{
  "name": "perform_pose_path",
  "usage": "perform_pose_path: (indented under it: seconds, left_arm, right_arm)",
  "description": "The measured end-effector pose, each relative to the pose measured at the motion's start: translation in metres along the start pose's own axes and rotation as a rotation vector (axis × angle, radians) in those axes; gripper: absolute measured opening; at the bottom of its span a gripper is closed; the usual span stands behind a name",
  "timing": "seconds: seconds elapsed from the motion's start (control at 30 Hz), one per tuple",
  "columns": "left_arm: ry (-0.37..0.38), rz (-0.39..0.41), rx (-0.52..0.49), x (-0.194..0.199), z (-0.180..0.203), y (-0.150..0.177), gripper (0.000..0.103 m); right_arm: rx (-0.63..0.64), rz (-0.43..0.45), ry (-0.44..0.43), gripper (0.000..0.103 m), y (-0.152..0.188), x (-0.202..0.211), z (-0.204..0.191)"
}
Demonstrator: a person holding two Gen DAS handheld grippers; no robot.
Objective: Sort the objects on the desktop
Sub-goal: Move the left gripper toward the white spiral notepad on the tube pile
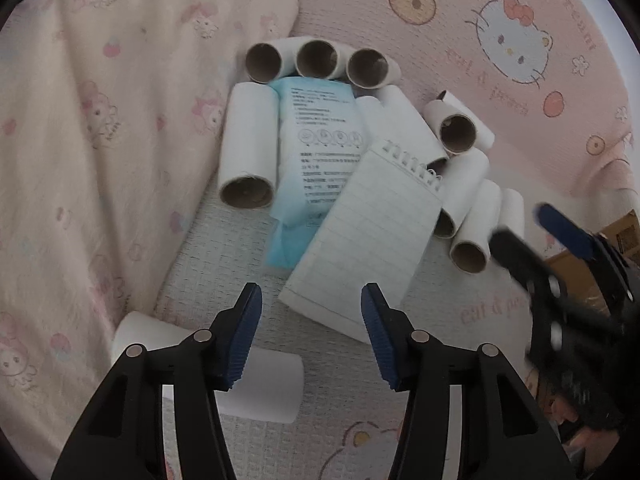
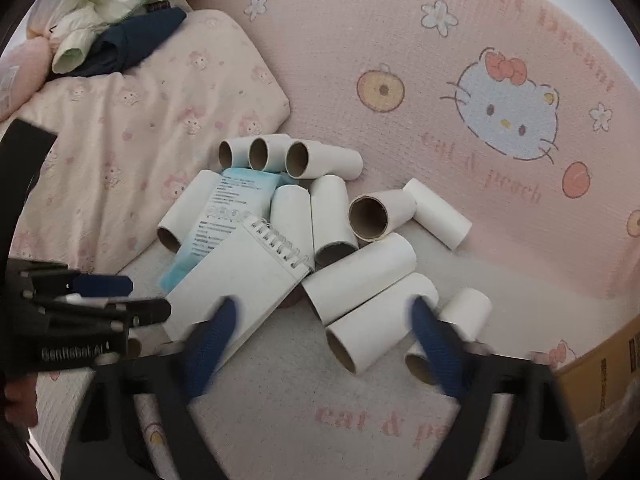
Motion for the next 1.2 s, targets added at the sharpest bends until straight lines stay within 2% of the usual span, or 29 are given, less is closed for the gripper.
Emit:
perform_pose_path:
  seconds: [0.03,0.1,0.13,0.3,0.4,0.5,0.57,0.67,0.7,0.73,0.83,0.93,1.03,1.2]
  left_arm:
    - [0.006,-0.005,0.002,-0.001,0.0,0.0,0.056]
    - [0.01,-0.004,0.016,-0.003,-0.002,-0.001,0.056]
    - [0.013,-0.004,0.015,-0.004,-0.002,-0.001,0.055]
    - [-0.017,-0.037,0.021,-0.01,-0.001,0.001,0.036]
    - [-0.002,-0.081,0.036,-0.021,-0.003,0.005,0.035]
    - [-0.025,-0.082,-0.006,-0.027,0.004,0.004,0.035]
    - [-0.042,-0.076,-0.006,-0.031,0.007,0.002,0.035]
    - [-0.045,-0.069,-0.026,-0.033,0.008,0.003,0.035]
    - [-0.042,-0.065,-0.032,-0.033,0.009,0.003,0.035]
    - [-0.04,-0.063,-0.034,-0.033,0.008,0.003,0.036]
    - [-0.034,-0.067,-0.048,-0.033,0.007,0.004,0.035]
    - [-0.031,-0.074,-0.085,-0.036,0.011,0.005,0.035]
    - [-0.019,-0.081,-0.109,-0.037,0.011,0.003,0.035]
    - [0.044,-0.11,-0.15,-0.04,0.008,-0.003,0.034]
  right_arm:
    - [0.0,-0.008,-0.012,0.046,-0.001,-0.002,0.0]
    - [-0.021,-0.051,-0.056,0.037,-0.005,-0.012,0.002]
    - [-0.046,-0.071,-0.07,0.037,-0.007,-0.016,0.004]
    - [-0.22,-0.164,-0.206,0.037,-0.025,-0.036,0.019]
    - [-0.284,-0.196,-0.273,0.037,-0.034,-0.046,0.019]
    - [-0.311,-0.237,-0.311,0.037,-0.041,-0.061,0.017]
    - [-0.31,-0.264,-0.302,0.037,-0.043,-0.071,0.015]
    - [-0.263,-0.255,-0.294,0.037,-0.046,-0.08,0.011]
    - [-0.211,-0.254,-0.281,0.034,-0.047,-0.083,0.007]
    - [-0.173,-0.248,-0.274,0.024,-0.048,-0.086,0.004]
    - [-0.067,-0.24,-0.275,0.022,-0.051,-0.089,-0.003]
    - [-0.046,-0.28,-0.302,0.022,-0.054,-0.09,-0.003]
    - [-0.007,-0.284,-0.302,0.022,-0.05,-0.087,0.0]
    - [-0.076,-0.314,-0.314,0.022,-0.038,-0.072,0.02]
Point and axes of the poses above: each gripper's, at about its wrist camera, not at the fingertips, and x roughly against the way its jaws point, z to its right, y to its underside, the point moved 1 cm from there along -x, roughly the way its jaws point, and after that the axes turned 12 degrees about y, right-handed, at the moved point
